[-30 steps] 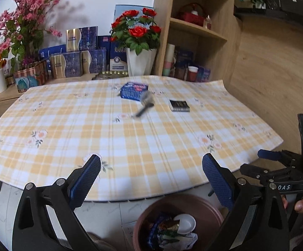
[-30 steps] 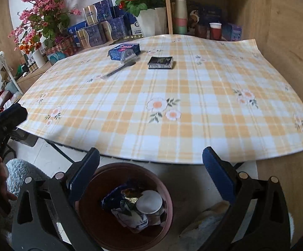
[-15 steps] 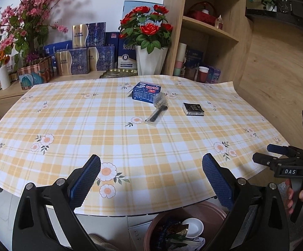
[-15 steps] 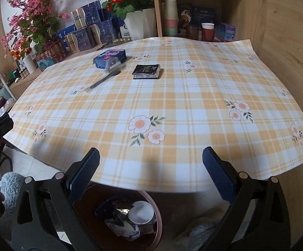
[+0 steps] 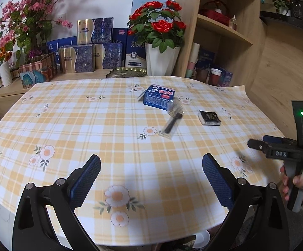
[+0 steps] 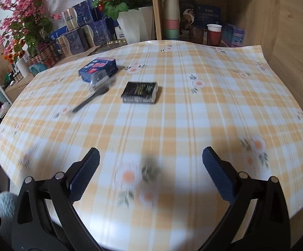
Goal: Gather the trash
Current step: 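Grasp the black Face tissue pack with the right tool, then grasp the plastic-wrapped black spoon with the left tool while the right tool holds the tissue pack, then carry the tissue pack and wrapped spoon over the bin with both tools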
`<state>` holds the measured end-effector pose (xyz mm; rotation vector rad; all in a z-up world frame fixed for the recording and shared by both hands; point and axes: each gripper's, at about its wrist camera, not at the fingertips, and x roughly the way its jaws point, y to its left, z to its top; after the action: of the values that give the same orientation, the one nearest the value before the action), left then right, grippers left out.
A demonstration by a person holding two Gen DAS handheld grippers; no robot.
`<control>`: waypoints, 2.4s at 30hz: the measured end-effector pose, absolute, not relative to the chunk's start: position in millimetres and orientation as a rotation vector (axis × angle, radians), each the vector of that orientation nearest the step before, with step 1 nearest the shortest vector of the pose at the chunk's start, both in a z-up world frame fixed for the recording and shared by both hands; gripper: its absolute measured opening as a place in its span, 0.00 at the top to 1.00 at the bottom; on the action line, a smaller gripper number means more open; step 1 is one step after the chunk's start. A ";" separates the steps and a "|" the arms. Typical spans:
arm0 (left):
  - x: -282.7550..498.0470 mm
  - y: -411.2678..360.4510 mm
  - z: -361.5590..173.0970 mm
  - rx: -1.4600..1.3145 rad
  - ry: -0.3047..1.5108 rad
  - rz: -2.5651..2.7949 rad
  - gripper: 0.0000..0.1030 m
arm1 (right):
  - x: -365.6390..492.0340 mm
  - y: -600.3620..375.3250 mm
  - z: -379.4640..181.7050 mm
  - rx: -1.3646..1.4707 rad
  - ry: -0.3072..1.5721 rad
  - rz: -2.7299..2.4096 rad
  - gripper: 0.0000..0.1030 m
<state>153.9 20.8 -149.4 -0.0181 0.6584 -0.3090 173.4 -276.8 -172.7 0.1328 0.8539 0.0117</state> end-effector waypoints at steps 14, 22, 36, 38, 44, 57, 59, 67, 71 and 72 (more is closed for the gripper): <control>221.4 -5.7 -171.5 0.019 0.702 -0.387 0.08 | 315.0 -257.2 -204.4 0.205 0.954 -0.052 0.06; 272.7 -43.6 -187.6 0.051 0.782 -0.501 0.23 | 338.4 -244.6 -216.6 0.119 1.000 -0.088 0.28; 337.3 -87.8 -219.4 0.150 0.888 -0.500 0.51 | 274.9 -272.0 -205.4 0.226 0.900 0.011 0.39; 340.3 -92.2 -223.3 0.182 0.896 -0.504 0.54 | 262.2 -277.3 -203.9 0.249 0.878 0.010 0.39; 331.5 -100.9 -226.0 0.279 0.863 -0.522 0.84 | 233.2 -289.5 -200.8 0.328 0.855 0.002 0.39; 252.0 -78.4 -199.2 0.242 0.849 -0.619 0.90 | 183.6 -310.1 -179.3 0.411 0.804 -0.021 0.39; 236.1 -73.5 -189.2 0.207 0.831 -0.618 0.90 | 175.4 -310.7 -175.6 0.406 0.798 -0.025 0.39; 175.2 -63.4 -161.7 0.079 0.792 -0.631 0.90 | 134.2 -302.3 -164.3 0.350 0.787 -0.027 0.39; 148.6 -58.3 -157.1 0.048 0.784 -0.633 0.90 | 109.4 -296.1 -159.4 0.328 0.780 -0.025 0.39; 140.9 -57.0 -156.0 0.044 0.780 -0.632 0.90 | 102.3 -294.1 -158.0 0.319 0.776 -0.022 0.39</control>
<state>140.9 -57.0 -156.0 0.0443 0.7805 -0.6325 102.3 -294.1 -158.0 0.3190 0.7762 -0.0223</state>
